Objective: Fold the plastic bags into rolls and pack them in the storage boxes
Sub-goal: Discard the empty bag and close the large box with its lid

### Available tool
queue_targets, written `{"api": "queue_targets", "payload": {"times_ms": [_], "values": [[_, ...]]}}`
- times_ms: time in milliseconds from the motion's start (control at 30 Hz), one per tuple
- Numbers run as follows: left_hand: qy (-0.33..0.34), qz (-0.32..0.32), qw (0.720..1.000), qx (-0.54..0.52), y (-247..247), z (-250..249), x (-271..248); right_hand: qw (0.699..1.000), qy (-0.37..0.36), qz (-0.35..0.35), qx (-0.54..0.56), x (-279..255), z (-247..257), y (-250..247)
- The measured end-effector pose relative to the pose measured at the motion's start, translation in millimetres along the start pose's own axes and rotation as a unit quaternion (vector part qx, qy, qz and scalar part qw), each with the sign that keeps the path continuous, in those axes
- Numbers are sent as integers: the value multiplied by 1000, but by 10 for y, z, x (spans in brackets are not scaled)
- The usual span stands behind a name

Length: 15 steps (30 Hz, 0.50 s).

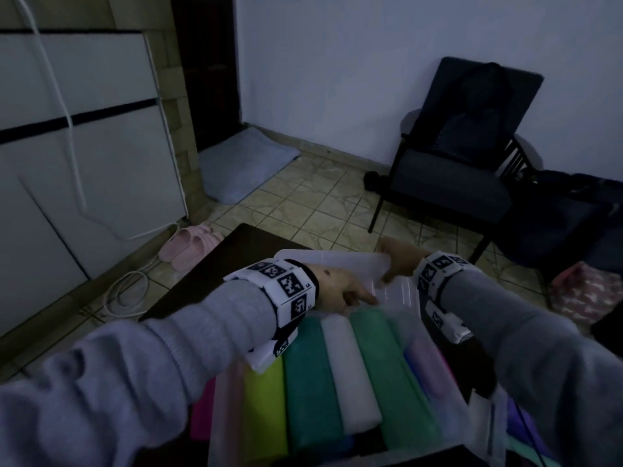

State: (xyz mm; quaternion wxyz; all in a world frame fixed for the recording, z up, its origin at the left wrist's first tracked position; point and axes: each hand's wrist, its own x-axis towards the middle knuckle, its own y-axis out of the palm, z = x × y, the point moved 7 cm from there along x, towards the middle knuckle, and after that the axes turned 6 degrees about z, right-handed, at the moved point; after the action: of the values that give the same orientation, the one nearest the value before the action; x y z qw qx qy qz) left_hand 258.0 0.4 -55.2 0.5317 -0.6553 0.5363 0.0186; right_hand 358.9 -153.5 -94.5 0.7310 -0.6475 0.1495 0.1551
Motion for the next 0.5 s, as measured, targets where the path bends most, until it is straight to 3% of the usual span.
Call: {"api": "queue_targets", "payload": {"times_ms": [300,400,500], "values": [[-84,-133,980,-120,-102,384,-882,976,-115,-170,74,-1253,303,-734],[-148,-190,925,-295,187,779,-1316,947,-135,-252,145,-1795,346,-718],[-219,-355,816,-399,408,1131,-1751,920,-157,-305,188,-2228,401,-453]]}}
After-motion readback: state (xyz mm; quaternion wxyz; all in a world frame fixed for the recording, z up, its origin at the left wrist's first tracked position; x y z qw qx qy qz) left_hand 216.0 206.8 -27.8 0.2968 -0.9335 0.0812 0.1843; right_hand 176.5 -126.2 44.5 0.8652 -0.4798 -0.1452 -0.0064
